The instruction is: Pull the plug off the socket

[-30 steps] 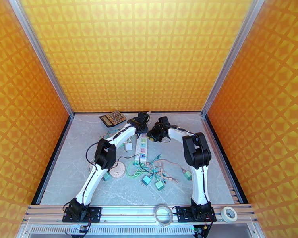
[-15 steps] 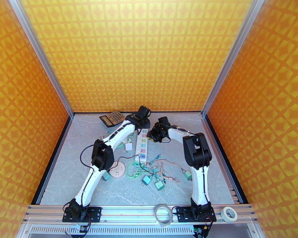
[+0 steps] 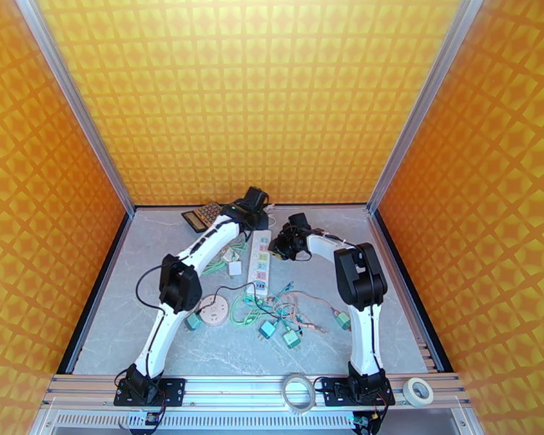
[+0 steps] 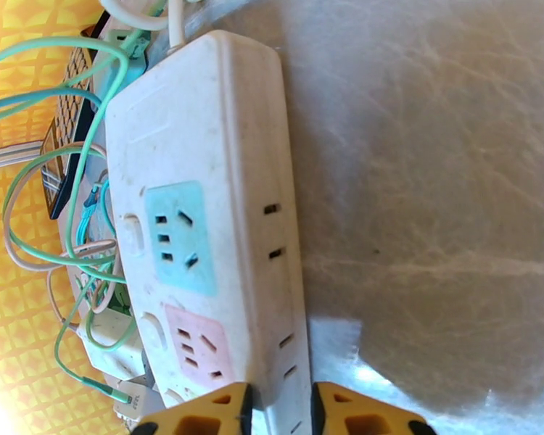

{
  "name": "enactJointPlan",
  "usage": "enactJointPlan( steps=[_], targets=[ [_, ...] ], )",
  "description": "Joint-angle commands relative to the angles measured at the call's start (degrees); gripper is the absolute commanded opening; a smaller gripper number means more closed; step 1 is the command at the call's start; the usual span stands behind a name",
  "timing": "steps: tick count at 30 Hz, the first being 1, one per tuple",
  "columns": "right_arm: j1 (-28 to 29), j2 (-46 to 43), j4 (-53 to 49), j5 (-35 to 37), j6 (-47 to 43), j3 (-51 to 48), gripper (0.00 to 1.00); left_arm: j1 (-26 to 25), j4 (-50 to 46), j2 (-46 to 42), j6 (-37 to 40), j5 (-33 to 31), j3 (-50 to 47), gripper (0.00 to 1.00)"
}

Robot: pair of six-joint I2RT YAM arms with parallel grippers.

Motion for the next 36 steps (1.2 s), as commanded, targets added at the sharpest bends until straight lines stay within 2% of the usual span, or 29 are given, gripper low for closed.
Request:
enactJointPlan(
  steps=[1, 9, 21, 29, 32, 36],
  targets=[
    [-1.0, -0.6, -6.9, 6.9, -1.0, -4.1, 0.28, 2.2, 0.2, -3.6, -0.2, -0.1, -2.8, 0.23],
    [-4.4, -4.7, -6.7, 10.4, -1.0, -8.0, 0.28, 3.2, 0.3, -2.5, 1.7, 0.5, -2.9, 0.24],
    [-5.7, -10.0, -3.8, 7.1, -2.0, -10.6, 0.34, 8.9, 0.0, 2.9, 3.7, 0.7, -3.8, 0.29],
    [-5.7, -10.9, -3.6, 5.8, -2.0, -9.7, 0.37, 9.4, 0.1, 8.8, 5.4, 1.5, 0.2, 0.36],
    [-5.7, -11.1, -3.4, 5.5, -2.0, -9.4, 0.38, 9.5, 0.9, 10.0, 5.0, 2.3, 0.5, 0.42],
    [-5.6, -11.6, -3.5, 5.1, -2.7, -8.8, 0.40, 9.5, -0.2, 10.3, 4.3, 3.4, 1.7, 0.57]
  ],
)
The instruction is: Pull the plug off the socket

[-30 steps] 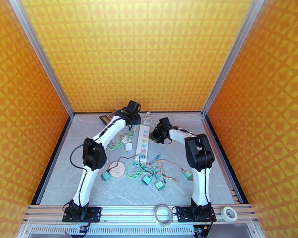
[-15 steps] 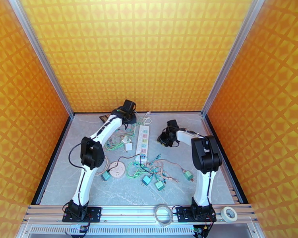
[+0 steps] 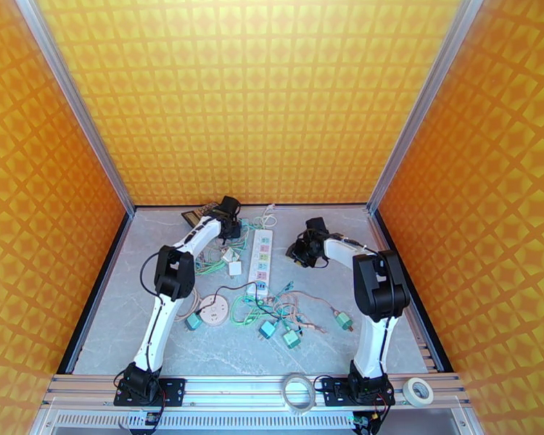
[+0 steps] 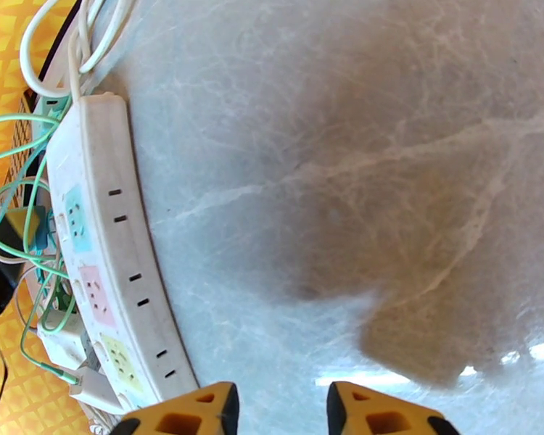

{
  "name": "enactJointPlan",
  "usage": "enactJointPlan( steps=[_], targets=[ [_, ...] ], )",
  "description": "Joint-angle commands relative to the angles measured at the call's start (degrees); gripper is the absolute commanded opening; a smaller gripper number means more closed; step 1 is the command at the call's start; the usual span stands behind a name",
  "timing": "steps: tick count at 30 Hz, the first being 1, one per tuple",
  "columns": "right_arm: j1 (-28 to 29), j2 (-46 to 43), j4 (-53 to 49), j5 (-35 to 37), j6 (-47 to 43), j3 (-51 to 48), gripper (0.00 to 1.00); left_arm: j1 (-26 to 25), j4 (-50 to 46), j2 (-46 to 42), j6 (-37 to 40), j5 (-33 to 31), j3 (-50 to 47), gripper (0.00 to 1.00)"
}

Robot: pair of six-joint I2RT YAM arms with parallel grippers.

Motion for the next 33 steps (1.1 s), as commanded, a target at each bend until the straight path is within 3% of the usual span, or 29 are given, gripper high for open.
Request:
enactJointPlan(
  steps=[1, 4, 14, 20, 25, 33],
  targets=[
    [0.0, -2.5, 0.0, -1.1, -1.5, 1.2, 0.40, -0.3, -0.7, -1.0, -0.1, 2.3, 3.0, 0.59],
    [0.0, -3.8, 0.0, -0.9, -2.2, 1.5, 0.42, -0.3, -0.7, -3.6, -0.6, 3.0, 2.1, 0.64],
    [0.0, -13.3, 0.5, 6.5, -6.5, -0.6, 0.55, -0.2, 1.4, -20.7, -0.6, 3.2, -7.4, 1.00],
    [-0.1, -21.8, 0.4, 16.0, -10.0, -5.3, 0.69, 1.3, 5.4, -36.0, -0.6, 1.5, -23.2, 0.99],
    [-0.1, -28.1, 0.4, 20.4, -12.0, -10.3, 0.72, 3.0, 9.9, -47.9, -0.3, 1.4, -37.9, 0.99],
    [-0.1, -29.5, 2.6, 16.6, -8.3, -14.7, 0.70, 3.0, 9.7, -48.9, 0.2, 2.1, -42.8, 0.99]
  ],
)
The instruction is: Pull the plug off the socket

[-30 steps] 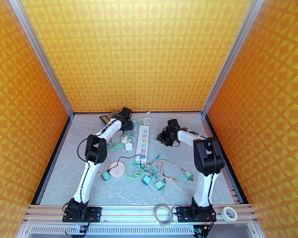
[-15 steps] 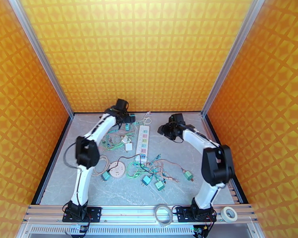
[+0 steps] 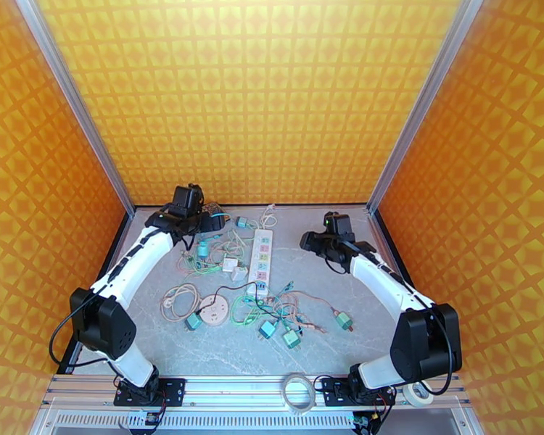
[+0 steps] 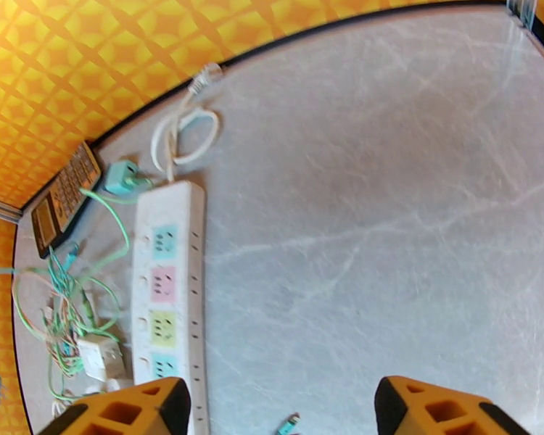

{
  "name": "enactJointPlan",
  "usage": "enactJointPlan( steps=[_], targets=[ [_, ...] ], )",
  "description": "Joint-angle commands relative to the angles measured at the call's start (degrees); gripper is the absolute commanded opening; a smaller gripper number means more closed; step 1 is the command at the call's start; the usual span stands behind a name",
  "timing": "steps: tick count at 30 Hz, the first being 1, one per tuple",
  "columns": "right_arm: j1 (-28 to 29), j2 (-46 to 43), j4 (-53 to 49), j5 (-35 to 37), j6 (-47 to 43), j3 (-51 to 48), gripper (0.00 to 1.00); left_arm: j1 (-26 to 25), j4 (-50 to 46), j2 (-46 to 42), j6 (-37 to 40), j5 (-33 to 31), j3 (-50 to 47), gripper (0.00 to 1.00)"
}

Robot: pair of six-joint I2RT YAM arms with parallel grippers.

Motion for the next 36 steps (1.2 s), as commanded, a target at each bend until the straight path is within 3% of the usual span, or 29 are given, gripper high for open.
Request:
enactJointPlan(
  steps=[1, 8, 19, 23, 27, 36],
  targets=[
    [-0.1, -1.2, 1.9, -0.9, 1.7, -1.2, 0.70, 0.0, 1.5, 1.7, 1.6, 0.1, 0.0, 0.99],
    [-0.1, -2.7, 0.5, -0.7, 0.9, -1.4, 0.70, 0.5, 1.0, 11.9, 3.3, 0.1, 6.5, 0.99],
    [-0.1, -4.9, -0.4, -0.7, 0.0, -4.0, 0.70, 2.8, -7.0, 34.9, 4.9, 0.0, 33.0, 0.99],
    [0.0, -4.9, -0.4, -0.8, -0.4, -4.4, 0.70, 2.9, -9.9, 39.8, 6.2, 0.0, 38.1, 0.99],
    [-0.1, -3.8, -0.2, -1.4, -0.4, -4.2, 0.70, 2.6, -11.6, 41.0, 5.9, 0.1, 36.4, 0.99],
    [-0.1, -0.5, 0.8, -3.6, 0.2, -2.4, 0.70, 1.0, -7.4, 34.0, 7.1, 2.1, 20.0, 0.99]
  ],
)
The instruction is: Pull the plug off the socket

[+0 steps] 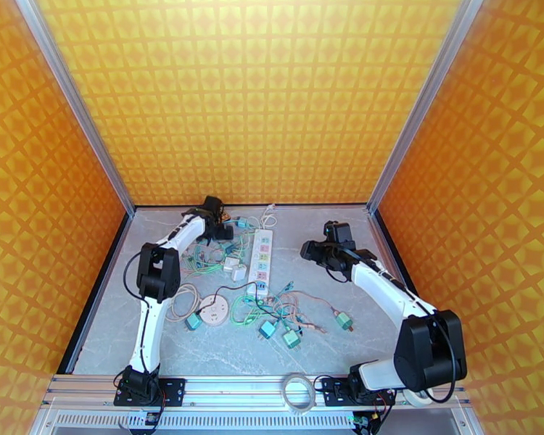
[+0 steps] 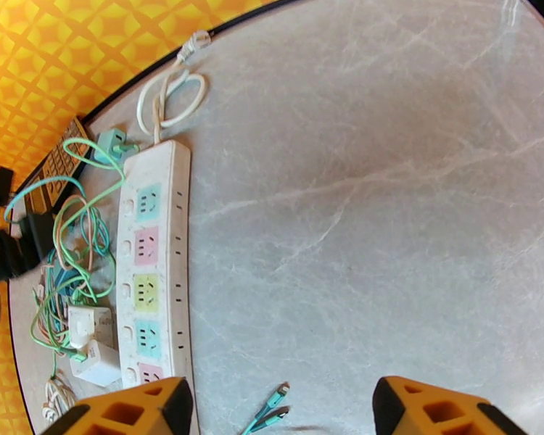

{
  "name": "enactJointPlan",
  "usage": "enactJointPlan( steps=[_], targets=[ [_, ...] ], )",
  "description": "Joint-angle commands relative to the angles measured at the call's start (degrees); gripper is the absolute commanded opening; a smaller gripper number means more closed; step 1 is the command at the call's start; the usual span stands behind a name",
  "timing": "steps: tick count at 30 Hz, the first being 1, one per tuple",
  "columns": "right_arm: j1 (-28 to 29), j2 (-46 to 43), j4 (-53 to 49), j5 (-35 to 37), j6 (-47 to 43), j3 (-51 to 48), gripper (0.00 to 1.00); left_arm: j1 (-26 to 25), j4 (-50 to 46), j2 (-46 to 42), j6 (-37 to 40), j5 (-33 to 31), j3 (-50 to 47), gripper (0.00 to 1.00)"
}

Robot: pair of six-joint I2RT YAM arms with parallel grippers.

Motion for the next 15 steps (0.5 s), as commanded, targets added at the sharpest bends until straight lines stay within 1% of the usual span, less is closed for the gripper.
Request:
enactJointPlan(
  steps=[1, 5, 8, 15],
  targets=[
    [-0.1, 1.4, 1.4, -2.0, 0.1, 1.3, 0.70, -0.7, -0.3, -4.4, 1.4, 1.1, -3.3, 0.99],
    [-0.1, 1.5, 1.7, -2.3, 0.3, 1.4, 0.70, -0.8, 0.6, -7.2, 0.7, 1.1, -7.3, 1.00],
    [-0.1, 1.2, 1.4, -1.8, -0.1, 1.2, 0.70, -0.8, 3.3, -12.5, -0.4, 1.4, -10.9, 0.99],
    [-0.1, -0.3, 0.9, 0.7, -1.2, 0.9, 0.72, -0.5, 4.6, -25.1, -2.5, 1.3, -14.9, 0.99]
  ],
)
